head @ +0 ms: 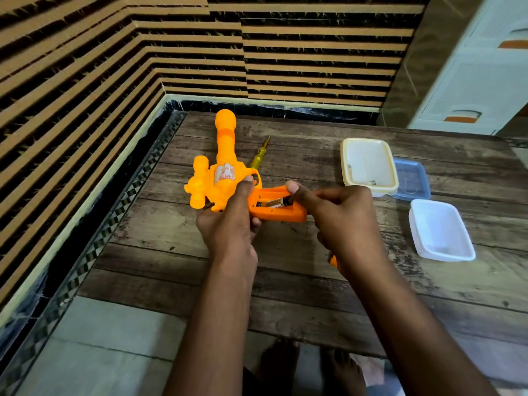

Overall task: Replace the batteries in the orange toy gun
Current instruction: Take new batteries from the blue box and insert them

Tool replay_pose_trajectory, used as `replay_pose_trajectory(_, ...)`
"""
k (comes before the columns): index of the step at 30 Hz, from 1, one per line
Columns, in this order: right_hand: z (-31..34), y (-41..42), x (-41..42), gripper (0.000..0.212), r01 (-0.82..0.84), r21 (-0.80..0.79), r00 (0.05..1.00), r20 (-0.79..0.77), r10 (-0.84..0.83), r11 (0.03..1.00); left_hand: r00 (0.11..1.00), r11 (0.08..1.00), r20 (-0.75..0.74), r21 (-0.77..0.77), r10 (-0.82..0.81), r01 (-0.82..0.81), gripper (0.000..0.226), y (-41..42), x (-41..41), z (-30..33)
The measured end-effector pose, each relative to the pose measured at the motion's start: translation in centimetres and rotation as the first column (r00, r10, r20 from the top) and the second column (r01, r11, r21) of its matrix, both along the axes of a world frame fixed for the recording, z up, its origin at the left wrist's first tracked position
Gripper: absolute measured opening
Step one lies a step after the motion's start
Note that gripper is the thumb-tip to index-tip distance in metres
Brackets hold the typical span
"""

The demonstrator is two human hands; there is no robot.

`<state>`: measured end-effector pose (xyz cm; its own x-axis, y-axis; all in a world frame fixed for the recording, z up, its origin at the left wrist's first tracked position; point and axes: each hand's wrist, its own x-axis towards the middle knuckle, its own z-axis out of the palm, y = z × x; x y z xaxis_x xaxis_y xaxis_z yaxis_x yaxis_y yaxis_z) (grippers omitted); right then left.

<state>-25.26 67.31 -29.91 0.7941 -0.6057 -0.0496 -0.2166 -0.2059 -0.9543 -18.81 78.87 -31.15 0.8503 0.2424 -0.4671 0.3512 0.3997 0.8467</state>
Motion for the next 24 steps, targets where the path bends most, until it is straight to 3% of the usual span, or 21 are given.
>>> replay_pose_trajectory(3,0.3,-0.4,0.2,0.024,-0.030,0.349,0.999,-0.011,0.036,0.937,1.000,1.000,0.010,0.007,0.008,-0.008,0.031,0.0,0.0,-0.1)
replay_pose_trajectory(6,0.8,-0.7,0.0,0.018,-0.067,0.460,0.995,-0.031,0.091,0.885,1.000,1.000,0.016,0.010,0.005,-0.005,0.029,0.0,0.0,-0.2)
replay_pose_trajectory(10,1.0,-0.5,0.7,0.018,-0.001,0.448,0.991,-0.118,0.060,0.894,0.999,1.000,0.044,0.015,-0.007,0.006,0.026,0.0,0.0,-0.5)
replay_pose_trajectory(13,0.6,0.1,1.2,0.033,0.068,0.383,0.986,-0.166,-0.004,0.921,0.997,0.999,0.081,0.050,-0.014,0.010,0.025,-0.1,-0.1,-0.7)
replay_pose_trajectory(20,0.9,-0.2,1.2,0.031,0.031,0.252,0.974,-0.225,0.027,0.967,0.999,0.999,0.048,0.041,-0.003,0.001,0.036,-0.1,-0.1,-0.7)
replay_pose_trajectory(22,0.9,-0.8,0.7,0.037,0.033,0.272,0.971,-0.236,0.034,0.962,0.999,0.999,0.047,0.044,-0.011,0.009,0.039,-0.2,-0.1,-0.7)
replay_pose_trajectory(24,0.9,-1.5,0.2,0.034,0.063,0.396,0.979,-0.203,0.020,0.916,0.999,0.999,0.042,0.036,-0.009,0.007,0.038,-0.1,-0.1,-0.7)
